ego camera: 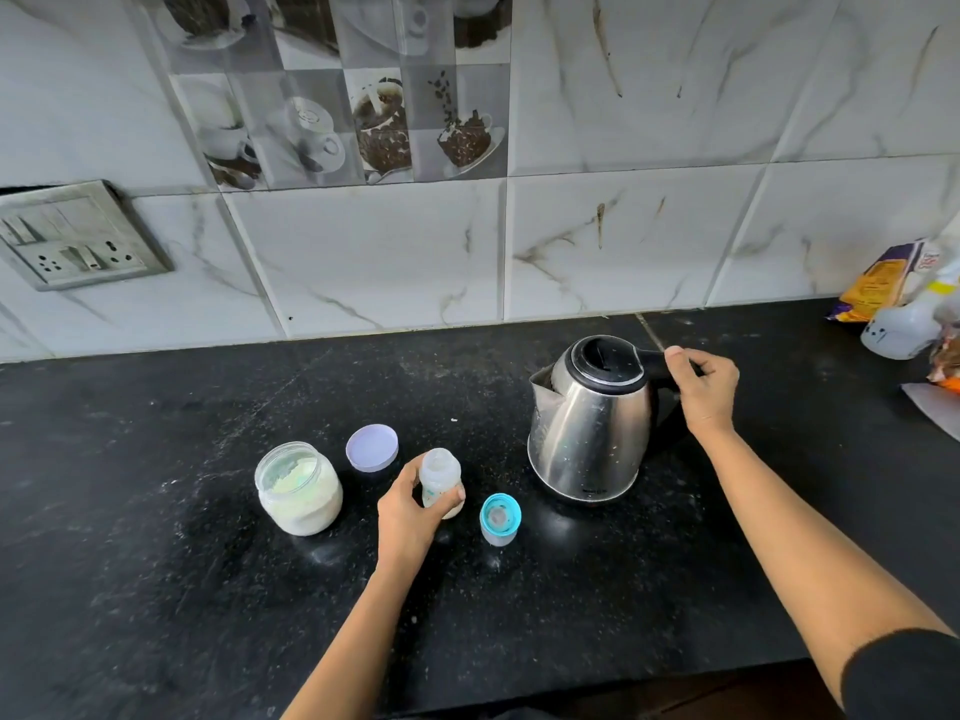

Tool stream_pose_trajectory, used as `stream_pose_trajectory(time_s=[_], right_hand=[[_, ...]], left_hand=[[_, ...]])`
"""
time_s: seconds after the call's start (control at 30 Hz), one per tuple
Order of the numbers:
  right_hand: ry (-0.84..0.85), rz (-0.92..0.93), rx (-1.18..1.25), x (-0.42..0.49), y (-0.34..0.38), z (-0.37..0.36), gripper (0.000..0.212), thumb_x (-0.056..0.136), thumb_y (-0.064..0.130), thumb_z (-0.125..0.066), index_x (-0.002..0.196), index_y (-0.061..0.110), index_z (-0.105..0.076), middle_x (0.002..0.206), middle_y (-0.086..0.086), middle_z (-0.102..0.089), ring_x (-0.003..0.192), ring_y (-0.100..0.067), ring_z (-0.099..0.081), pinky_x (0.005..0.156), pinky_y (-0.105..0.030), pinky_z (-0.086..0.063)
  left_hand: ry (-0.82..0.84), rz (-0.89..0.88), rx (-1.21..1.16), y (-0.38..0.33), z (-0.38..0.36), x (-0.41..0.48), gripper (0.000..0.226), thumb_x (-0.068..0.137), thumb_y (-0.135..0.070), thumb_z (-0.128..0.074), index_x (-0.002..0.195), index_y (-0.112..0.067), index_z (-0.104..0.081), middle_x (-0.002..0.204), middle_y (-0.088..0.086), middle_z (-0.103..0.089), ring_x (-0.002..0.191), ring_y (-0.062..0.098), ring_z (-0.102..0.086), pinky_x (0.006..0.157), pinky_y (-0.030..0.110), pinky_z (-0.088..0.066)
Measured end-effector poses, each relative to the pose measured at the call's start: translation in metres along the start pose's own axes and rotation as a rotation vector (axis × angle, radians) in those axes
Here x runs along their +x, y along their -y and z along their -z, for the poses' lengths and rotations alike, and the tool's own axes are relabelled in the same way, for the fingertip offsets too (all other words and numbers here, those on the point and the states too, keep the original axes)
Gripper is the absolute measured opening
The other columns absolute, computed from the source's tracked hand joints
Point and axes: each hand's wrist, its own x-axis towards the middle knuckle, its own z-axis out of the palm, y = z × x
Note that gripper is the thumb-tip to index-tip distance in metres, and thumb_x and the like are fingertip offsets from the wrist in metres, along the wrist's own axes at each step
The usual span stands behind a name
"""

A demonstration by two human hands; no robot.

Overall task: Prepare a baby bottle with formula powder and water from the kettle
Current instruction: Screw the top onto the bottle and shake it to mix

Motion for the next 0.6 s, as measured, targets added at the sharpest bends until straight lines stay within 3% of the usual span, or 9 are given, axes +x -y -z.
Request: stream_pose_trajectory(time_s=[0.07, 0.17, 0.27, 0.3, 0.4, 0.47, 0.53, 0.6], right_hand=[[-0.025, -0.002, 0.01, -0.002, 0.0, 0.0, 0.048, 0.079, 0.046, -0.06, 0.083, 0.0, -0.073, 0.059, 0.02, -0.06, 0.058, 0.011, -0.056, 0.059, -0.006, -0.042], [-0.034, 0.0, -0.038, -0.005, 0.003, -0.001, 0.05, 0.079, 0.048, -0.058, 0.09, 0.002, -0.073, 0.076, -0.003, -0.068, 0.071, 0.01, -0.061, 0.069, -0.005, -0.043], [-0.063, 0.02, -0.213, -0.015, 0.013, 0.001, 0.038, 0.083, 0.047, -0.057, 0.096, 0.014, -0.069, 0.093, -0.003, -0.065, 0.093, -0.016, -0.06, 0.087, -0.028, -0.047], [-0.116, 0.087, -0.312, -0.019, 0.018, 0.002, 0.035, 0.085, 0.043, -0.059, 0.102, 0.013, -0.067, 0.099, -0.003, -0.063, 0.099, -0.022, -0.055, 0.091, -0.031, -0.042], [-0.249, 0.441, -0.494, -0.05, 0.04, -0.007, 0.025, 0.085, 0.018, -0.067, 0.107, 0.007, -0.063, 0.103, -0.013, -0.057, 0.1, -0.029, -0.051, 0.09, -0.024, -0.033], [-0.035, 0.636, -0.404, -0.084, 0.052, -0.025, 0.017, 0.083, 0.009, -0.065, 0.1, 0.006, -0.066, 0.098, -0.01, -0.058, 0.094, -0.024, -0.054, 0.089, -0.024, -0.039], [0.424, 0.624, -0.388, -0.122, 0.059, -0.045, 0.02, 0.083, 0.017, -0.063, 0.102, 0.011, -0.066, 0.1, -0.002, -0.057, 0.093, -0.015, -0.055, 0.084, -0.027, -0.047], [0.773, 0.535, -0.539, -0.149, 0.056, -0.062, 0.035, 0.081, 0.03, -0.063, 0.114, 0.018, -0.062, 0.109, 0.003, -0.053, 0.098, -0.013, -0.053, 0.083, -0.03, -0.05]], left_hand=[[-0.002, 0.004, 0.0, 0.001, 0.0, 0.0, 0.053, 0.069, -0.028, -0.084, 0.109, -0.046, -0.054, 0.101, -0.033, -0.06, 0.1, -0.016, -0.053, 0.077, 0.003, -0.037], [-0.007, -0.003, 0.008, 0.003, 0.0, -0.001, 0.052, 0.069, -0.029, -0.083, 0.105, -0.052, -0.053, 0.099, -0.038, -0.058, 0.1, -0.02, -0.051, 0.075, 0.003, -0.038], [-0.004, -0.02, 0.021, 0.003, 0.001, -0.001, 0.052, 0.07, -0.032, -0.082, 0.103, -0.057, -0.051, 0.098, -0.044, -0.057, 0.1, -0.023, -0.049, 0.075, 0.005, -0.038], [0.001, -0.028, 0.029, 0.003, 0.002, -0.001, 0.052, 0.071, -0.032, -0.081, 0.102, -0.059, -0.05, 0.1, -0.045, -0.056, 0.1, -0.023, -0.049, 0.074, 0.005, -0.038], [0.011, -0.055, 0.045, 0.003, 0.004, 0.001, 0.052, 0.071, -0.034, -0.08, 0.101, -0.064, -0.05, 0.104, -0.044, -0.056, 0.101, -0.019, -0.052, 0.074, 0.001, -0.038], [0.012, -0.066, 0.036, 0.003, 0.004, 0.002, 0.056, 0.071, -0.032, -0.08, 0.101, -0.068, -0.049, 0.105, -0.043, -0.057, 0.101, -0.018, -0.052, 0.075, -0.002, -0.037], [0.015, -0.07, 0.032, 0.004, 0.005, 0.004, 0.059, 0.071, -0.029, -0.081, 0.099, -0.069, -0.048, 0.104, -0.043, -0.057, 0.1, -0.018, -0.052, 0.075, -0.003, -0.036], [0.026, -0.074, 0.043, 0.004, 0.006, 0.006, 0.058, 0.07, -0.028, -0.082, 0.1, -0.066, -0.05, 0.102, -0.04, -0.06, 0.1, -0.014, -0.054, 0.076, -0.002, -0.036]])
